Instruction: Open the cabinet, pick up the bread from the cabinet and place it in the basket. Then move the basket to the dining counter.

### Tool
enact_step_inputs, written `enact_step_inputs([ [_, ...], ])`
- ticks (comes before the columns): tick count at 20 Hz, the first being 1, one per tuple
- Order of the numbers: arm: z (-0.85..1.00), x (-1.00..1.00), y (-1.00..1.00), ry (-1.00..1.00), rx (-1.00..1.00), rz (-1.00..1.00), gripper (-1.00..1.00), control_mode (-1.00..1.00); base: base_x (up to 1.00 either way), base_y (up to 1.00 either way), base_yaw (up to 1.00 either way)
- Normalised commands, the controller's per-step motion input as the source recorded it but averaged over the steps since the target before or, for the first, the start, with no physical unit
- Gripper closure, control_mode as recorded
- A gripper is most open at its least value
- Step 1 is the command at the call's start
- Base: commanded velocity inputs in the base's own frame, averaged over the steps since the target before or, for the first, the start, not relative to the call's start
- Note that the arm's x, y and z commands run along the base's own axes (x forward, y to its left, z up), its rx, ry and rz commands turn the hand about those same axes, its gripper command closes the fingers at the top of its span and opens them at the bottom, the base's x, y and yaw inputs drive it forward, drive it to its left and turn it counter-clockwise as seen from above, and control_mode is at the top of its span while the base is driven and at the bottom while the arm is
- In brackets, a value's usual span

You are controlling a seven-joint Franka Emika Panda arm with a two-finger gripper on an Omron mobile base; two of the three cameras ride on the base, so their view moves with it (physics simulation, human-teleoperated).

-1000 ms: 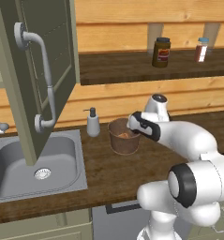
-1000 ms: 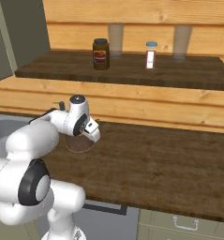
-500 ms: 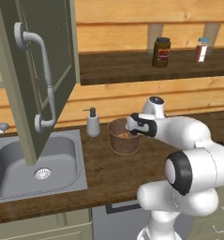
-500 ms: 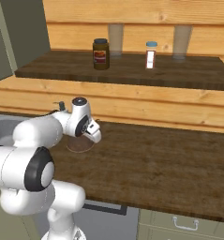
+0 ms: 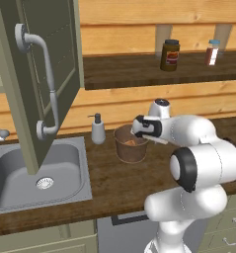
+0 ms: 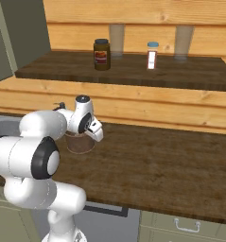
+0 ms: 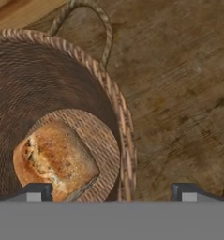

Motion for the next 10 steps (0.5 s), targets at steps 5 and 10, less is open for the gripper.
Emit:
enact_step_inputs([
  [5, -0.18, 0.0, 0.0, 0.03, 0.01, 0.0, -1.0, -1.0, 0.0, 0.0, 0.0],
  [10, -0.34, 0.0, 0.0, 0.14, 0.05, 0.0, -1.0, -1.0, 0.0, 0.0, 0.0],
])
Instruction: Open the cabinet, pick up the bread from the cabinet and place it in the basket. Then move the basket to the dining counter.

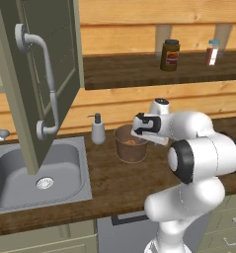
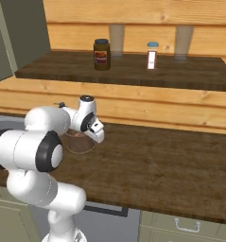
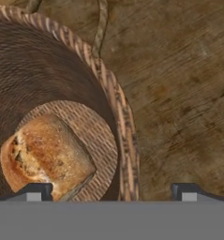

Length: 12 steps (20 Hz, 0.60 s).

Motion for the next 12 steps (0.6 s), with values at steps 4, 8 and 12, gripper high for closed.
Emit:
enact_step_inputs([
  [4, -0.39, 0.0, 0.03, 0.19, 0.03, 0.0, 1.0, -1.0, 0.0, 0.0, 0.0],
  [8, -0.26, 0.0, 0.06, 0.11, 0.01, 0.0, 1.0, -1.0, 0.0, 0.0, 0.0],
  [12, -0.19, 0.0, 0.07, 0.07, 0.0, 0.0, 1.0, -1.0, 0.0, 0.0, 0.0],
])
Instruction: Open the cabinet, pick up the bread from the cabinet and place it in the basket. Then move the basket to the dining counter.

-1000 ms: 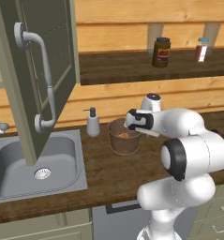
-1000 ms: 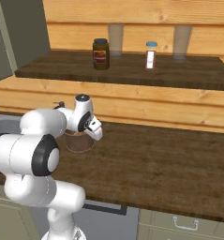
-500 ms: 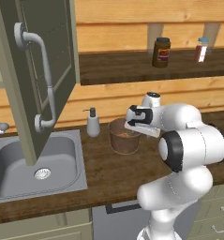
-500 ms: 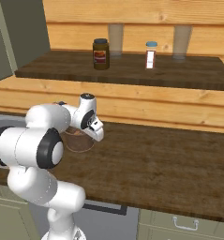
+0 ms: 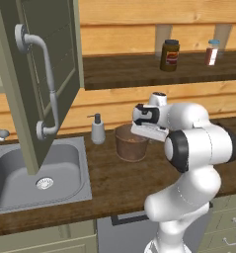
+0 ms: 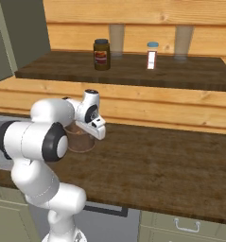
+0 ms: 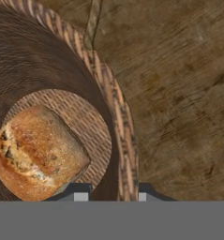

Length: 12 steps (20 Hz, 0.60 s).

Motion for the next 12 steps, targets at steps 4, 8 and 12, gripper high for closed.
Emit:
enact_step_inputs([
  [4, -0.04, -0.04, 0.03, 0.01, 0.0, -0.01, 1.0, -1.0, 0.0, 0.0, 0.0],
  [8, 0.06, -0.42, -0.07, -0.09, 0.04, -0.13, 1.0, -1.0, 0.0, 0.0, 0.0],
  [12, 0.29, -0.49, 0.0, -0.11, 0.05, -0.09, 1.0, -1.0, 0.0, 0.0, 0.0],
])
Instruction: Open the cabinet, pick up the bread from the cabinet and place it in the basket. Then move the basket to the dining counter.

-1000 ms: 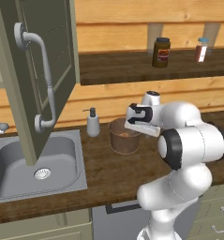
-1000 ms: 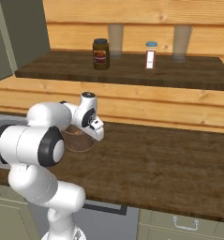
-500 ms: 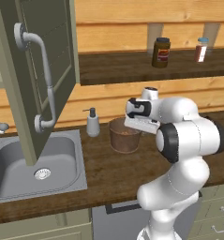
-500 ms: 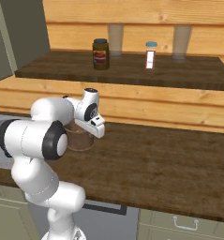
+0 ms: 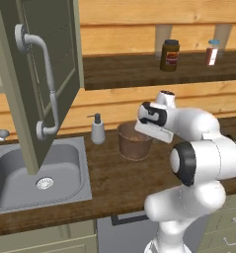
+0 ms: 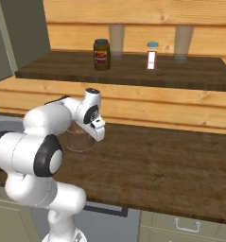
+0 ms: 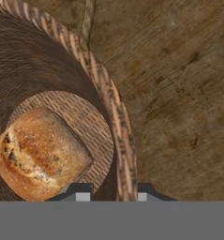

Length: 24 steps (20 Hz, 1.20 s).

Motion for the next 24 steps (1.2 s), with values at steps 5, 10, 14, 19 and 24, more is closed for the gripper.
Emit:
enact_step_inputs([
  [5, 0.45, -0.47, 0.0, -0.04, 0.0, -0.03, 1.0, -1.0, 0.0, 0.0, 0.0],
  [10, 0.49, -0.63, 0.0, -0.01, 0.0, -0.01, 1.0, -1.0, 0.0, 0.0, 0.0],
  [14, 0.53, -0.7, 0.0, -0.03, 0.0, 0.0, 1.0, -1.0, 0.0, 0.0, 0.0],
  [19, 0.63, -0.73, 0.0, 0.0, 0.0, -0.07, 1.0, -1.0, 0.0, 0.0, 0.0],
  [24, 0.61, -0.75, 0.0, -0.02, 0.0, -0.11, 1.0, -1.0, 0.0, 0.0, 0.0],
])
